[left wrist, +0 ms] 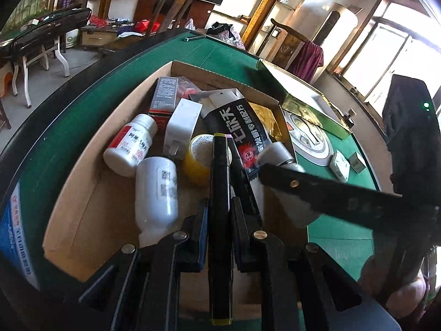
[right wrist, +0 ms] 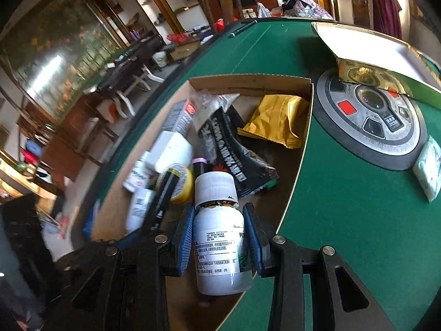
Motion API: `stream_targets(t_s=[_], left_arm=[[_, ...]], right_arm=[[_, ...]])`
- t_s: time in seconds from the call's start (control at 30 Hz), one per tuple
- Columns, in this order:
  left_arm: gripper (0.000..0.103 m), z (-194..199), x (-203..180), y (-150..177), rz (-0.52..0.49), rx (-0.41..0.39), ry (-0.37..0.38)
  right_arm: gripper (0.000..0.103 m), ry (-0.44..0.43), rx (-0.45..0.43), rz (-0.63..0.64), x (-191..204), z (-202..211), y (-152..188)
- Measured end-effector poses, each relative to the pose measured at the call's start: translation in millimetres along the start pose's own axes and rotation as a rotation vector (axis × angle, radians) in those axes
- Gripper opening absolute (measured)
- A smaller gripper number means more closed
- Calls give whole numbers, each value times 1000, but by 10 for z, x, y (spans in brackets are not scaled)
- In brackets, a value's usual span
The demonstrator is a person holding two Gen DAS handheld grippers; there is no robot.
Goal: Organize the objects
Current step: 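Place marker in box with left tool while right lowers green-label bottle into box, then move both tools away from the box toward the remaining items on the table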
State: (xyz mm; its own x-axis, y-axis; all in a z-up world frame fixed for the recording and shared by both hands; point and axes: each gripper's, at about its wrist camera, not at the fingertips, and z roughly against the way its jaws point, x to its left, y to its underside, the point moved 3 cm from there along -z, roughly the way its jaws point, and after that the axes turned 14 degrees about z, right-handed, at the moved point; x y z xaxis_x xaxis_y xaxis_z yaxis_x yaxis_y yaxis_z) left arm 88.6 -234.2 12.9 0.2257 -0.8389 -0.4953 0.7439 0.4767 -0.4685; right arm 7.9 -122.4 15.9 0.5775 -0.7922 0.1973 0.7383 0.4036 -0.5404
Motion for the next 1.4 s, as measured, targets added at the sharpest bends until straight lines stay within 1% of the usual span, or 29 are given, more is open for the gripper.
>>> stream_targets(t_s=[0.17, 0.37, 0.43, 0.5, 0.53, 0.57, 0.6, 0.63, 0.67, 0.73, 0.77, 0.83, 0.93, 1.07, 1.23, 1.4], left_arm=[[15, -126, 8, -27, 11, 19, -15], [15, -44, 50, 42, 6, 18, -12], [18, -4, 55, 59, 2, 14, -11], [28, 38, 59, 74, 0, 13, -8], [40, 70, 60, 86, -3, 10, -8], [55, 97, 60, 91, -6, 7, -9], [61, 135, 63, 97, -9, 2, -11], [70, 164, 61, 98, -12, -5, -15], [73, 202, 57, 98, -16, -16, -20], [77, 274, 37, 90, -31, -40, -27], [81, 307, 28, 87, -38, -52, -33], [86, 361, 16, 76, -49, -78, -47], [87, 420, 20, 59, -48, -106, -59], [88, 486, 58, 39, -21, -135, -66], [88, 582, 72, 21, -1, -179, -80], [91, 654, 29, 20, -11, -218, -110]], right_arm=[[39, 38, 21, 7, -72, -120, -21], [39, 74, 18, 41, -30, -124, -39], [39, 74, 16, 47, -12, -116, -33], [39, 74, 15, 53, 6, -114, -30], [39, 77, 15, 55, 16, -113, -33], [40, 85, 13, 58, 23, -101, -35], [43, 97, 7, 63, 28, -72, -30], [48, 112, -3, 70, 40, -45, -38], [52, 131, -17, 81, 46, 3, -39], [67, 170, -44, 96, 64, 103, -23], [70, 191, -64, 104, 72, 165, -22], [80, 227, -99, 116, 92, 284, -11], [89, 292, -143, 142, 127, 425, -18], [95, 380, -198, 175, 158, 599, 3], [98, 412, -225, 182, 134, 709, 74], [99, 428, -228, 179, 73, 740, 114]])
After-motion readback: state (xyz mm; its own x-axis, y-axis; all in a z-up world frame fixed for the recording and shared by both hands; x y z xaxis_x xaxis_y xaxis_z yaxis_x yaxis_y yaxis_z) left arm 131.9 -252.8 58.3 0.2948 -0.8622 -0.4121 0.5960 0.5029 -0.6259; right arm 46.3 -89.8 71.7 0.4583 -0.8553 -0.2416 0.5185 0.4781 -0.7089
